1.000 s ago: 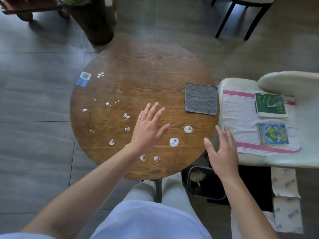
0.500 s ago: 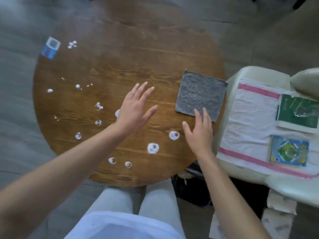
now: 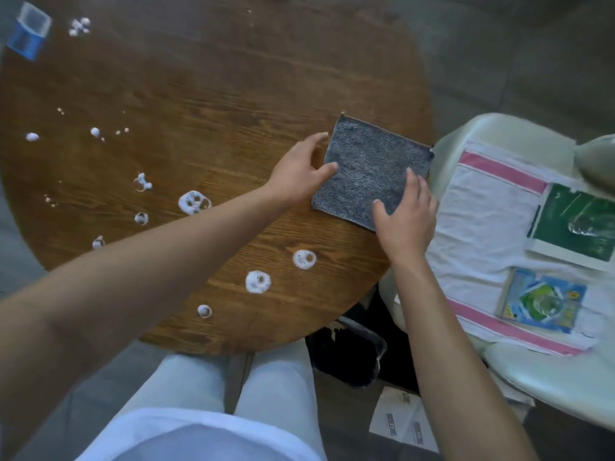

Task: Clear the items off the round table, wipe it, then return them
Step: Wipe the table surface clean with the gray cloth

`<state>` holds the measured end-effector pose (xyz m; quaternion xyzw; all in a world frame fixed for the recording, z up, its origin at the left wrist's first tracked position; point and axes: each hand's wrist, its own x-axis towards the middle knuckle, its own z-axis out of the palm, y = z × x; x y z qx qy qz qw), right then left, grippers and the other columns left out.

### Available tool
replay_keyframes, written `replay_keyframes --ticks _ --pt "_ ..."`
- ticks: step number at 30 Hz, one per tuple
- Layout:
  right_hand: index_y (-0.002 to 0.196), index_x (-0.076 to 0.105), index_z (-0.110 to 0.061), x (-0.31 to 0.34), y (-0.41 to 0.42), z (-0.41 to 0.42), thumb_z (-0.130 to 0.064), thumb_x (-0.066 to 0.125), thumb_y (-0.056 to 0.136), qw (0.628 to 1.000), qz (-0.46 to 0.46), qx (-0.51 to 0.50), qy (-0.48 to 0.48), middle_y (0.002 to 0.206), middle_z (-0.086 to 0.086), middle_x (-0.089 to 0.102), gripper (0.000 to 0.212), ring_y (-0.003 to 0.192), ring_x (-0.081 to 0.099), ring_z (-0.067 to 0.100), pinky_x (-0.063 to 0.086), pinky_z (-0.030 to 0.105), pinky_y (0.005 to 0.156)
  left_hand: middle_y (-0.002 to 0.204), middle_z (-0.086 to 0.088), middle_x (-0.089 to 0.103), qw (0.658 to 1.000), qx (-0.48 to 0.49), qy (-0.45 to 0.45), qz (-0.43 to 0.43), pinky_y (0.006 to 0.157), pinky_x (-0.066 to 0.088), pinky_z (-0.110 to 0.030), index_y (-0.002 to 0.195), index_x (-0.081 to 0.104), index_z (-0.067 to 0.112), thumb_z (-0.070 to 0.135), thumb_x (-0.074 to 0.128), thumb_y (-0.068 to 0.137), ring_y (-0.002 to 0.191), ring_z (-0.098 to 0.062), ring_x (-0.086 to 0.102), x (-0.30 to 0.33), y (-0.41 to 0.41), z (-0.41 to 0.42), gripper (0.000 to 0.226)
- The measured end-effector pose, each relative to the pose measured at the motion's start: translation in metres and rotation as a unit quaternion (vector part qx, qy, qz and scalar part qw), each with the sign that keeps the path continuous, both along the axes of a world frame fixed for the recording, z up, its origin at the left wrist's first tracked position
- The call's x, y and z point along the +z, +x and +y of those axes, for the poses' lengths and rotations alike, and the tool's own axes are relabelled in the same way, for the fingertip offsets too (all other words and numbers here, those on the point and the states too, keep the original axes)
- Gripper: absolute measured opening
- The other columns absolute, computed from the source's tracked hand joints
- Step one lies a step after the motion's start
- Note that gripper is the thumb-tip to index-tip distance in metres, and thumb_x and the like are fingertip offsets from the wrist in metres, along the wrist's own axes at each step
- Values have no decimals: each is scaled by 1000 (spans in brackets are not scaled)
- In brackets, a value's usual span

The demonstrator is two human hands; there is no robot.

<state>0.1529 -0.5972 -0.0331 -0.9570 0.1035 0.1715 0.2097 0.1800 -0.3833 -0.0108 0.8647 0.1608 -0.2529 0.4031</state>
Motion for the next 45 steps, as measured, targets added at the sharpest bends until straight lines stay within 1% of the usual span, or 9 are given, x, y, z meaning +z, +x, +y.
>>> replay_keyframes --ticks 6,12,16,24,29,32,36,40,45 --pt "153 42 -14 0 5 3 -23 70 86 995 -18 -77 55 152 11 43 73 137 46 30 39 38 110 126 -1 63 997 53 -56 31 104 52 -43 151 46 32 35 72 93 115 -18 63 -15 -10 -15 64" --pt "155 37 -26 -1 4 9 -15 65 89 995 37 -81 47 140 9 48 72 117 60 31 49 40 94 147 1 57 992 64 -81 70 112 46 -36 153 44 30 18 73 91 129 -16 58 -23 -15 -22 70" --pt "153 36 -27 0 -2 15 -16 59 91 996 65 -51 36 131 9 59 67 110 63 34 52 43 89 138 1 62 989 69 -99 90 103 50 -23 154 44 24 9 67 96 122 -14 63 -19 -18 -17 64" --pt "96 65 -25 9 -25 18 -34 64 94 988 127 -36 81 93 -3 69 10 88 64 21 42 31 67 113 -6 77 936 126 -250 216 95 60 -37 127 72 17 28 67 100 102 -21 75 16 -47 -1 30" --pt "70 48 -21 33 -39 37 -29 63 96 949 136 -122 257 69 -8 55 32 60 48 4 36 25 56 112 -8 78 920 145 -297 209 88 62 -34 128 71 17 27 70 97 105 -23 75 33 -72 11 32" --pt "69 46 -22 50 -52 49 -18 62 96 885 158 -216 380 61 -11 50 33 58 45 5 36 22 57 114 -6 78 912 197 -314 174 89 60 -35 127 72 17 28 69 98 107 -21 74 41 -87 26 31" --pt "85 56 -18 74 -79 70 5 60 85 813 141 -284 489 74 -3 65 23 68 59 11 48 26 63 116 -8 77 902 233 -328 153 91 57 -33 125 72 15 26 66 100 102 -16 73 52 -117 51 28" --pt "107 65 -13 105 -109 101 17 49 88 795 165 -264 520 91 5 75 39 81 69 20 57 31 68 117 -2 76 922 209 -298 134 93 55 -29 126 71 19 27 67 99 98 -8 70 52 -156 82 28" --pt "110 68 -9 128 -147 151 4 55 95 789 196 -229 536 93 8 75 24 79 69 19 57 32 68 106 -3 73 924 210 -293 127 77 59 -32 131 63 17 31 63 102 86 -13 70 55 -198 119 33"
